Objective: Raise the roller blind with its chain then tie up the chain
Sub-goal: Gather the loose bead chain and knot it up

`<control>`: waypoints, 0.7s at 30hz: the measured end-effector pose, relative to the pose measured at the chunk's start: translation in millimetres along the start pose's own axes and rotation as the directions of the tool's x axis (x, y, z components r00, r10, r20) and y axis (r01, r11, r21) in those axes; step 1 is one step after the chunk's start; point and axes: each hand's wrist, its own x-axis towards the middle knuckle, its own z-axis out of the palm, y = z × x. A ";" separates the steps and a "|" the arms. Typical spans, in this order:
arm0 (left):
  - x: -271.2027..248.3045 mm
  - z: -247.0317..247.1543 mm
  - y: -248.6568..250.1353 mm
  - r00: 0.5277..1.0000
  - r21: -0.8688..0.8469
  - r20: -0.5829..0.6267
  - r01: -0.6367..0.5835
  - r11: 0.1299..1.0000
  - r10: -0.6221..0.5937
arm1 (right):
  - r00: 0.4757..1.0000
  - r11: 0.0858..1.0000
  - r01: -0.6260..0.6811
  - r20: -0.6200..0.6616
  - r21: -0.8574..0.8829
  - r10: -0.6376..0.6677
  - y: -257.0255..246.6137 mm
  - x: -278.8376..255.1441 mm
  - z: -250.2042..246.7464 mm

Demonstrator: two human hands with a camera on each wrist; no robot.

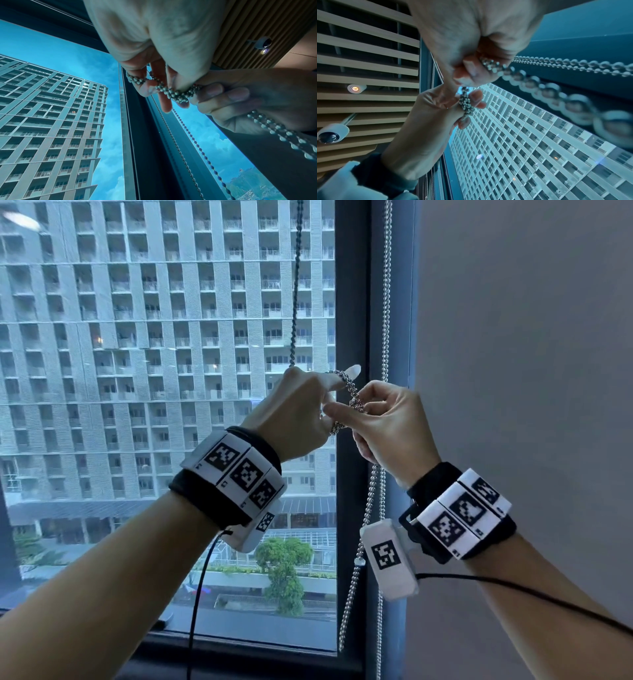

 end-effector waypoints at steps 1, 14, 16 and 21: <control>-0.1 0.7 -0.3 1.000 -0.009 -0.003 0.007 1.000 -0.007 | 1.000 1.000 0.000 0.016 0.014 -0.001 -1.2 -1.3 -1.5; -5.7 6.0 -2.3 0.999 -0.077 -0.031 -0.010 0.997 0.008 | 0.936 0.970 -0.178 0.334 0.167 0.115 0.5 4.8 -24.7; -7.8 5.3 -4.8 0.999 -0.078 -0.049 -0.024 0.997 0.020 | 0.934 0.974 -0.175 0.337 0.140 0.120 2.3 7.9 -26.3; -15.4 -0.6 -14.4 0.997 -0.062 -0.074 -0.035 0.997 0.030 | 0.923 0.990 -0.119 0.359 -0.076 0.139 11.4 10.2 -27.4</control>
